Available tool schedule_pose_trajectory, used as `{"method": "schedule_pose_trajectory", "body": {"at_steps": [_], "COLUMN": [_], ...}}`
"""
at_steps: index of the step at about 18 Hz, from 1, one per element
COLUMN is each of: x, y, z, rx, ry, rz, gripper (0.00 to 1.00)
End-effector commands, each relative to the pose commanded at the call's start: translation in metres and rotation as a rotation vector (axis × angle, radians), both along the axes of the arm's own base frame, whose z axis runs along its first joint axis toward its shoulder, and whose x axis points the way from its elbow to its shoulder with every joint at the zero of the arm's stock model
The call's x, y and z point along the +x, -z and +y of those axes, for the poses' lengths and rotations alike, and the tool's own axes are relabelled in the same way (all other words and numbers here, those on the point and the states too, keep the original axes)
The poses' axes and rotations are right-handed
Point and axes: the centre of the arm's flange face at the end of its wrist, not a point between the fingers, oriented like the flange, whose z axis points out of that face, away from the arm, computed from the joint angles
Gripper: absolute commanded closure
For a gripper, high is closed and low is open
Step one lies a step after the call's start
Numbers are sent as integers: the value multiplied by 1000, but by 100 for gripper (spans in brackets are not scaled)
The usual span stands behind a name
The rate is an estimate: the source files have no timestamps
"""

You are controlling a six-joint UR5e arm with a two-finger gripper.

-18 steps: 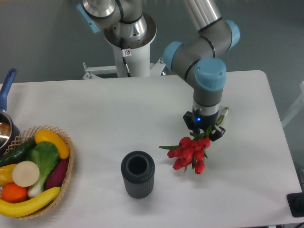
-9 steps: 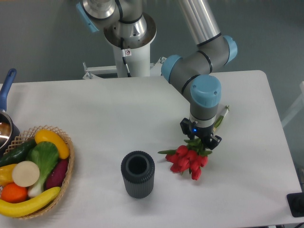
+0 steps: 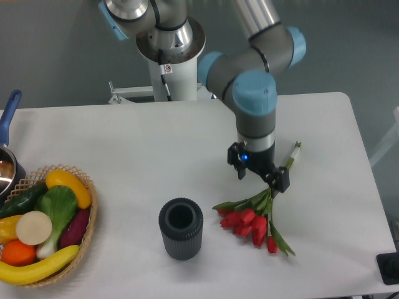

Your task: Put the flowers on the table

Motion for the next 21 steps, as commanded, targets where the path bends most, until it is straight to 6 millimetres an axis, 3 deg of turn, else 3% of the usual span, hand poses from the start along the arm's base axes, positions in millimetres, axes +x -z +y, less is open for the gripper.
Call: {"method": "schedule_pose_trajectory", "body": {"at_steps": [5, 8, 15, 19, 21], "x": [-16, -27, -44, -48, -48], "y": [-45, -61, -100, -106, -106], "z": [-28, -44, -130, -171, -176], "rx": [76, 29, -17, -37, -34], "ry": [-26, 98, 269, 336, 331], "rz": [-39, -99, -166, -160, -159], "gripper": [0, 0, 0, 0, 0]}}
